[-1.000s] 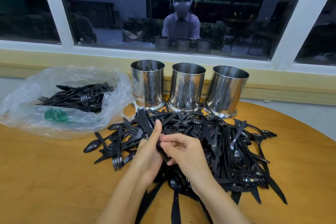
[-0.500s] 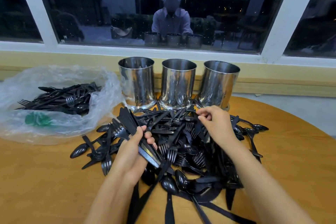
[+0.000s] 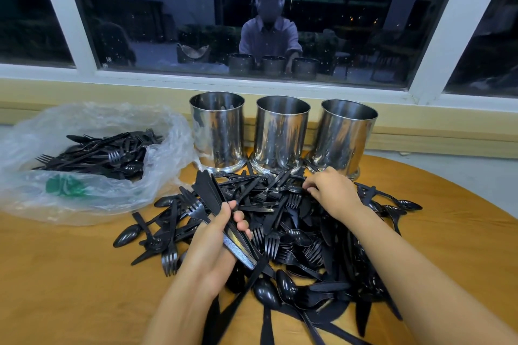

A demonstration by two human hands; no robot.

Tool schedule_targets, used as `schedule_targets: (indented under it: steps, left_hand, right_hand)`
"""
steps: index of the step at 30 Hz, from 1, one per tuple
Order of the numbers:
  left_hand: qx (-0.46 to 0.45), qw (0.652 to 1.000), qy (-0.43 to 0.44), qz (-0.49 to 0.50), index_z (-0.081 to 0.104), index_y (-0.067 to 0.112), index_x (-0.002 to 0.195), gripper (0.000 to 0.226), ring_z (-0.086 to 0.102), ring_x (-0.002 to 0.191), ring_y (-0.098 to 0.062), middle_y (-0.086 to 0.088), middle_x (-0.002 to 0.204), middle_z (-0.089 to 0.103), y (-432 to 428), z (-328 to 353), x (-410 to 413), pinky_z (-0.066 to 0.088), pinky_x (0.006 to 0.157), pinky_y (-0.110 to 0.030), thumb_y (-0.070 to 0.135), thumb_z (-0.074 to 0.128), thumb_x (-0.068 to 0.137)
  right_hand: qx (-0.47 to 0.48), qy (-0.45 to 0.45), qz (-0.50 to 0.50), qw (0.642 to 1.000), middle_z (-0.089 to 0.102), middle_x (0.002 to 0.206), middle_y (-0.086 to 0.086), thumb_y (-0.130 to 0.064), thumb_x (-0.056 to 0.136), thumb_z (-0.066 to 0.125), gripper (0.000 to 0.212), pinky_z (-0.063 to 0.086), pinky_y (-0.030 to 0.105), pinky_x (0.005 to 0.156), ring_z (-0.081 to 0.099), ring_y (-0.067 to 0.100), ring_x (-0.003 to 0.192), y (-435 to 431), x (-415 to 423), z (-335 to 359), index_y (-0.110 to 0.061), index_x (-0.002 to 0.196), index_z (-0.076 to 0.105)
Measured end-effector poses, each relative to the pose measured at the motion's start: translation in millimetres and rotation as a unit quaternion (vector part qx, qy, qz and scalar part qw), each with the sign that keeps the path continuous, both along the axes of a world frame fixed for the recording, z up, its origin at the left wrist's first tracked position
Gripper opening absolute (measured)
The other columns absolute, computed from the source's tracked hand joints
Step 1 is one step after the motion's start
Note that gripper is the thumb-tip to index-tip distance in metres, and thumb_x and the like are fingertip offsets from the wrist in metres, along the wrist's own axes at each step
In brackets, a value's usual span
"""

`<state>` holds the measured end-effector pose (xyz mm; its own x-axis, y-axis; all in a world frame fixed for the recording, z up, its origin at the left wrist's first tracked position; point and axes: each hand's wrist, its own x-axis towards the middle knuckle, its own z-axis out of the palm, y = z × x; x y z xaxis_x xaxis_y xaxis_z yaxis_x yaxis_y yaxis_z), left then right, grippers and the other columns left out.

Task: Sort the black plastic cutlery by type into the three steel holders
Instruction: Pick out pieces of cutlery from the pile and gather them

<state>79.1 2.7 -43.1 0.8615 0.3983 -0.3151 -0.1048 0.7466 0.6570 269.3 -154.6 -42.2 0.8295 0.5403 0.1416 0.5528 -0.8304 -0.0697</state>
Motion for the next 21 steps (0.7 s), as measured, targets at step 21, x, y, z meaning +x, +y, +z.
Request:
schedule_targets:
  steps: [21]
  left_hand:
    - [-0.002, 1.000, 0.004, -0.006, 0.057, 0.007, 0.107, 0.018, 0.047, 0.055, -0.014, -0.002, 0.065, 0.050, 0, -1, 0, 0.043, 0.064, -0.032, 0.019, 0.044, 0.103]
  right_hand:
    - [0.376, 0.003, -0.001, 0.927, 0.069, 0.092, -0.002, -0.016, 0.093, 0.064, 0.010, 0.045, 0.016, 0.073, 0.059, 0.008, 0.079, 8, -2, 22, -0.016, 0.101, 0.069]
